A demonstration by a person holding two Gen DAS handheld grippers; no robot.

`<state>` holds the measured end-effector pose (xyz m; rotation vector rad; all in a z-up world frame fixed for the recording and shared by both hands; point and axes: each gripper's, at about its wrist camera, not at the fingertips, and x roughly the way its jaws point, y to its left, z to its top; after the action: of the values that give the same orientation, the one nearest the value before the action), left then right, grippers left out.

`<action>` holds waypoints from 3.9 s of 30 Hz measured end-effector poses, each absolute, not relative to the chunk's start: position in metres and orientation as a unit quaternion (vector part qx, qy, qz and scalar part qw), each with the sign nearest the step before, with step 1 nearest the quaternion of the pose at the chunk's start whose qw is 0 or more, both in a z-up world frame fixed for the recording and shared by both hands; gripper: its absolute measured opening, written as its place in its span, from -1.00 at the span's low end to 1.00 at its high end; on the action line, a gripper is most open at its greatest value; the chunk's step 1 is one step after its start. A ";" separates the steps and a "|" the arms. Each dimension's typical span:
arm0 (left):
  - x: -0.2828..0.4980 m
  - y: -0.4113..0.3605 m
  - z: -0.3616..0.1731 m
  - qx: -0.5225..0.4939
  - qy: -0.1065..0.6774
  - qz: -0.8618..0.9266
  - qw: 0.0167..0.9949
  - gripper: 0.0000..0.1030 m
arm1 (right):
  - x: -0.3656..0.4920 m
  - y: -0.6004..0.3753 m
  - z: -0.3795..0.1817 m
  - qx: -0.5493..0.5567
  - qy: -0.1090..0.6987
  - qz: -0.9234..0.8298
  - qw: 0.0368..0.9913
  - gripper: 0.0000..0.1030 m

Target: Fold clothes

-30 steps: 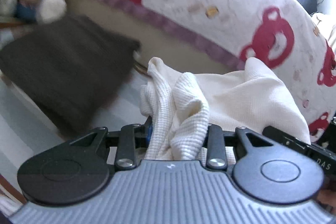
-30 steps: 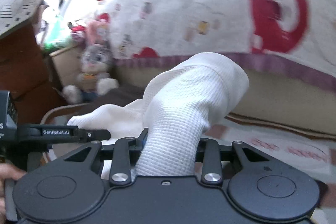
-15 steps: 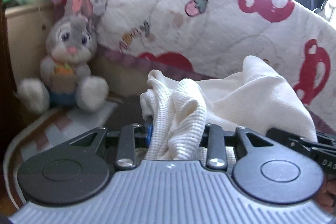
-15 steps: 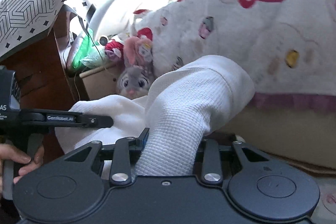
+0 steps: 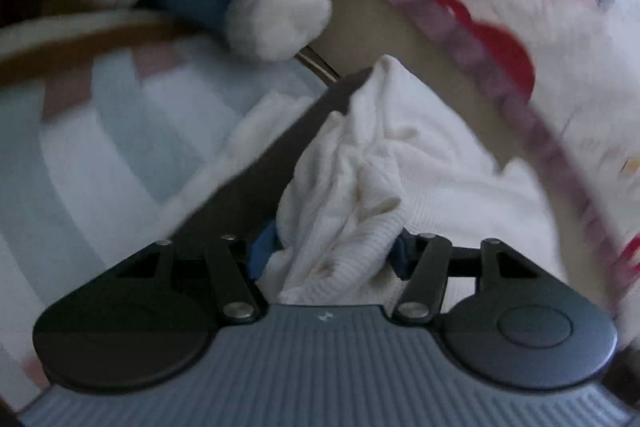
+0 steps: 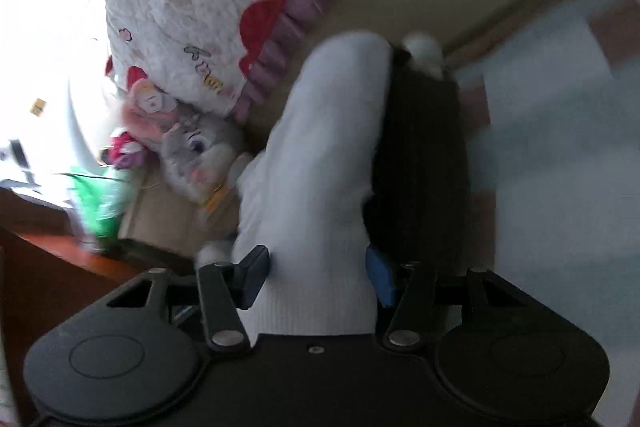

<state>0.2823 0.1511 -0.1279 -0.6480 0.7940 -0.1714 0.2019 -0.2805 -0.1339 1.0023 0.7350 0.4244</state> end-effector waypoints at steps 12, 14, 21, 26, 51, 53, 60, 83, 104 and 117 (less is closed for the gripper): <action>0.282 0.155 -0.123 -0.335 0.384 -0.109 0.853 -0.33 | 0.200 -0.256 -0.136 0.402 0.337 0.257 0.812 0.45; 0.285 0.160 -0.113 -0.342 0.390 -0.108 0.848 -0.35 | 0.210 -0.254 -0.128 0.415 0.349 0.264 0.798 0.14; 0.287 0.170 -0.104 -0.335 0.417 -0.083 0.841 -0.25 | 0.207 -0.254 -0.139 0.533 0.452 0.266 0.664 0.05; 0.269 0.168 -0.112 -0.337 0.389 -0.036 0.857 -0.16 | 0.190 -0.246 -0.153 0.478 0.455 0.262 0.704 0.02; 0.216 0.093 -0.120 -0.162 0.313 -0.061 0.934 -0.28 | 0.262 -0.274 -0.122 0.357 0.356 0.212 0.837 0.35; 0.217 0.091 -0.120 -0.162 0.312 -0.062 0.934 -0.28 | 0.270 -0.270 -0.122 0.352 0.326 0.219 0.850 -0.24; 0.214 0.093 -0.125 -0.179 0.297 -0.063 0.936 -0.27 | 0.281 -0.241 -0.111 0.190 0.286 0.185 0.921 -0.21; 0.212 0.095 -0.113 -0.241 0.306 0.044 0.920 -0.20 | 0.161 -0.149 -0.092 -0.143 0.219 0.327 0.908 0.40; 0.049 -0.023 -0.019 -0.079 0.382 0.066 0.919 0.91 | 0.056 -0.244 -0.023 -0.044 0.294 0.242 0.924 0.38; -0.024 -0.113 -0.005 0.007 0.409 0.031 0.912 0.92 | -0.024 -0.321 0.000 0.028 0.301 0.147 0.942 0.40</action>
<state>-0.0242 -0.1135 -0.0052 0.0152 0.8422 0.0645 -0.0243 -0.3214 -0.0003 0.0578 0.6130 0.2989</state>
